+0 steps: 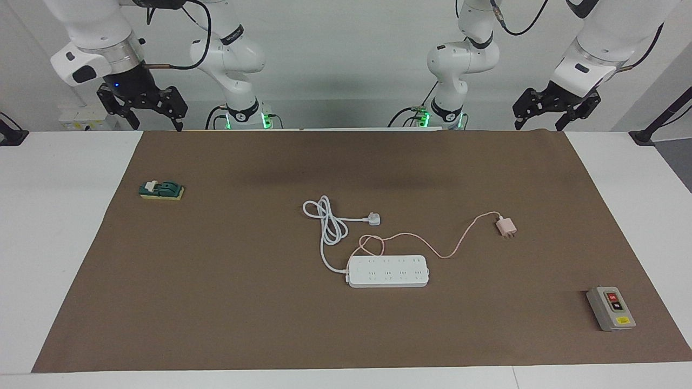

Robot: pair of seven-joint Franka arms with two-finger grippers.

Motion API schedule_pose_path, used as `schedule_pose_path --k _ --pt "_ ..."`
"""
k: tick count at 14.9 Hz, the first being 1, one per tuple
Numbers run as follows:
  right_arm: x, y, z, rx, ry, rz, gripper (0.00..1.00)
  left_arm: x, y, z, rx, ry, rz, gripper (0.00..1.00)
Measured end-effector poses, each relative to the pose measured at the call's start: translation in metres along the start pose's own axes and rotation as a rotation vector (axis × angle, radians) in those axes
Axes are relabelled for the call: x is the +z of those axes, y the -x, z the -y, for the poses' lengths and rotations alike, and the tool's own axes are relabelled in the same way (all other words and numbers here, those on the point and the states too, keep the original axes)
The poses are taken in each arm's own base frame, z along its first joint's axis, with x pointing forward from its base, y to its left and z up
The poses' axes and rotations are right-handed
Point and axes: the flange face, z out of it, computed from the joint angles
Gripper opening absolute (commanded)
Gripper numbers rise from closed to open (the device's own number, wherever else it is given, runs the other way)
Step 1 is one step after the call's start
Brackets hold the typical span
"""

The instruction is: Unplug charger and place it aside

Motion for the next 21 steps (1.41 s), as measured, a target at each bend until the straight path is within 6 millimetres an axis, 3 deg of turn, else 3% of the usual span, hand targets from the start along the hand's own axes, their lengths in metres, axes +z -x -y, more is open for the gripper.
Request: schedule_pose_path --k 3,12,18,21 --pt "-0.002 0.000 -0.006 -0.006 0.000 0.008 1.00 0.006 -0.002 -0.001 0.004 -0.001 0.007 1.00" --pt "-0.002 0.001 0.005 -0.029 0.002 0.011 1.00 0.010 -0.008 -0.001 0.013 -0.003 -0.004 1.00" --pt "0.011 -0.003 0.007 -0.033 0.002 0.015 1.00 0.015 -0.014 -0.005 0.022 -0.005 -0.012 1.00" --pt "0.014 -0.003 0.007 -0.034 0.002 0.022 1.00 0.027 -0.023 -0.003 0.021 -0.006 -0.028 1.00"
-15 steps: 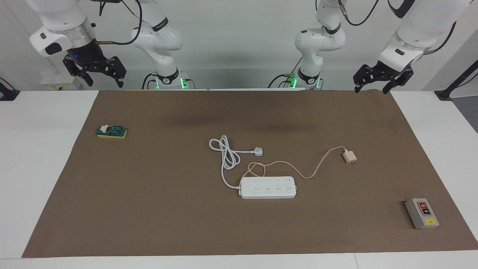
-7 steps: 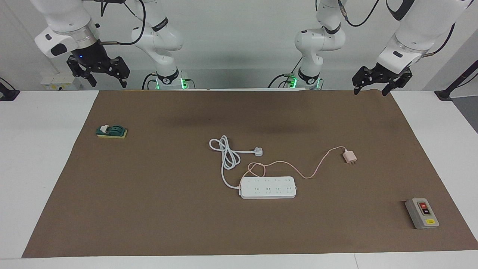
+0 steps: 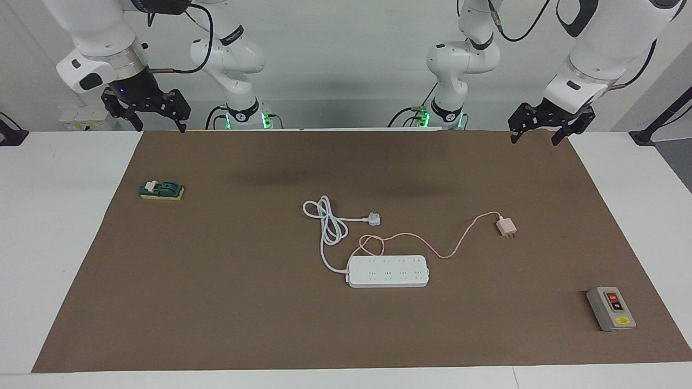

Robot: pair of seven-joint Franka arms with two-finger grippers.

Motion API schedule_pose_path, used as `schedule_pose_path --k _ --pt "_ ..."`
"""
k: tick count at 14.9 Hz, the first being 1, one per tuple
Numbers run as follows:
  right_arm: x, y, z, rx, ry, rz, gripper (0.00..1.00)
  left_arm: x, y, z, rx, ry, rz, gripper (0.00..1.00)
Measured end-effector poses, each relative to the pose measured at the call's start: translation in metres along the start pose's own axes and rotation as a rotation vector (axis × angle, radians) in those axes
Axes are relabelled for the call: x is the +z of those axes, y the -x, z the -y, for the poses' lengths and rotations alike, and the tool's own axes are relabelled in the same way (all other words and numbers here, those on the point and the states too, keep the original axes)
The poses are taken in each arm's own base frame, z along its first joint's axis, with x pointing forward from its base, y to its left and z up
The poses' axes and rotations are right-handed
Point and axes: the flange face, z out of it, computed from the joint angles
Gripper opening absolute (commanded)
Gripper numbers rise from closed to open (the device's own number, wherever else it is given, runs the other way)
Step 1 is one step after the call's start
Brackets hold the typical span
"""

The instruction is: Unplug charger and place it aside

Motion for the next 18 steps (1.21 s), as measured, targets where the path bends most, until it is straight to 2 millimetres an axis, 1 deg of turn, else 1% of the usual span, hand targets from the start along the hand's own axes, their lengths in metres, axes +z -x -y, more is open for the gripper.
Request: schedule_pose_path --k 3,5,8,13,18 --pt "-0.001 0.001 0.000 0.000 0.000 -0.001 1.00 0.032 -0.009 -0.001 0.003 0.000 0.008 1.00" --pt "-0.001 0.001 0.000 0.000 0.000 -0.001 1.00 0.040 -0.010 -0.002 0.005 0.000 0.017 1.00" --pt "0.001 0.001 0.000 -0.001 0.000 0.003 1.00 0.038 -0.009 -0.003 0.004 0.000 0.012 1.00" --pt "0.017 0.000 0.001 -0.006 0.001 0.031 1.00 0.030 -0.009 -0.003 0.003 -0.001 -0.004 1.00" --pt "0.019 -0.001 0.001 -0.023 0.000 0.030 1.00 0.029 -0.009 -0.003 0.003 -0.001 -0.006 1.00"
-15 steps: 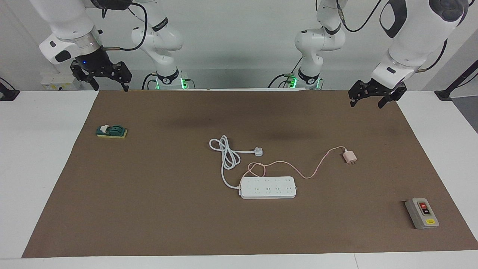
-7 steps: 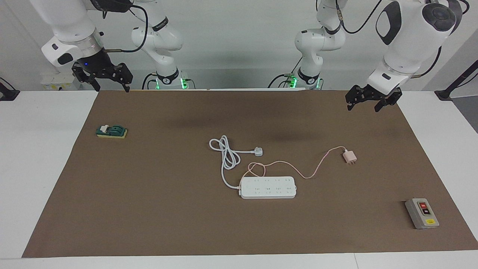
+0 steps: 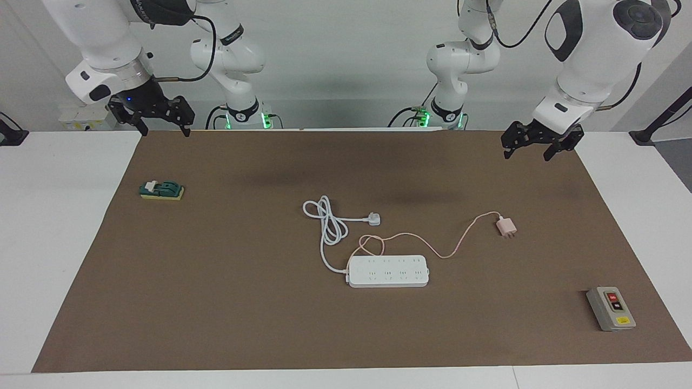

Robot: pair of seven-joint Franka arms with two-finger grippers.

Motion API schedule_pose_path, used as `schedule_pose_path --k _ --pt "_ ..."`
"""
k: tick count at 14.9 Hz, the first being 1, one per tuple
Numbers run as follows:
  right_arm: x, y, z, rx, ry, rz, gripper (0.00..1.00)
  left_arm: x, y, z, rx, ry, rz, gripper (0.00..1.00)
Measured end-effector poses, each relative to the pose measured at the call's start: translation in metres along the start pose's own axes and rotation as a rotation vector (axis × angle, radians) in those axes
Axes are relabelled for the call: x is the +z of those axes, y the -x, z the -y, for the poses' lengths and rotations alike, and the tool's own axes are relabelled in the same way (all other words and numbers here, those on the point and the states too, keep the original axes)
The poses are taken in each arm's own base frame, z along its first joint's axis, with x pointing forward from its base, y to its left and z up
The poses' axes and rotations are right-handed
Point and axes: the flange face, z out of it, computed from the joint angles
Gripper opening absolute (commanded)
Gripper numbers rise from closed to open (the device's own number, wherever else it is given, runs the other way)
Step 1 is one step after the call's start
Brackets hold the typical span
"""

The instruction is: Unplug charger and place it aside

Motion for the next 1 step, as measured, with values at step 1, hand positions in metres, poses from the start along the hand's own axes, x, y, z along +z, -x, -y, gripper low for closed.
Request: schedule_pose_path --k 1 --pt "0.0000 0.0000 0.0000 -0.004 0.000 0.000 1.00 0.0000 0.0000 0.0000 0.000 0.000 0.000 1.00"
